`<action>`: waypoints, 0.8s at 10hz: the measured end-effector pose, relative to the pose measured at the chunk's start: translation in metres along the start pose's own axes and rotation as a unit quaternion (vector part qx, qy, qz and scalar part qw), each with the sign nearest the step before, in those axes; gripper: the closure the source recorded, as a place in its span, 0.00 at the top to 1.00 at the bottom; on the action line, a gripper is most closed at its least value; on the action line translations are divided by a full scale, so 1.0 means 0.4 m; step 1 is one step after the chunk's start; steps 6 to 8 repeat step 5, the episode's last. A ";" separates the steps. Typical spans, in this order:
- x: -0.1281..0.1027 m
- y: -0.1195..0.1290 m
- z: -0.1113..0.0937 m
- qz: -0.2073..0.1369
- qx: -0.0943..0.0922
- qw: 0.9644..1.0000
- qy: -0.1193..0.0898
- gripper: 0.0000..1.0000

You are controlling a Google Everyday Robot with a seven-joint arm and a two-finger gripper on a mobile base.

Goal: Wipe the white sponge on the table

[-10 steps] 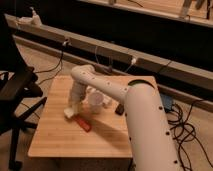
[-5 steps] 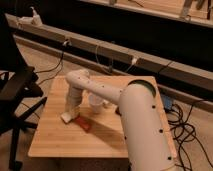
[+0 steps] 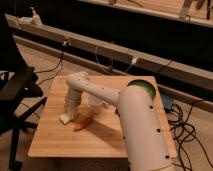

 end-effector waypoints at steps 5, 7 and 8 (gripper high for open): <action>0.008 0.067 -0.088 0.033 0.020 0.998 0.042 0.00; 0.008 0.067 -0.088 0.033 0.020 0.998 0.042 0.00; 0.008 0.067 -0.088 0.033 0.020 0.998 0.042 0.00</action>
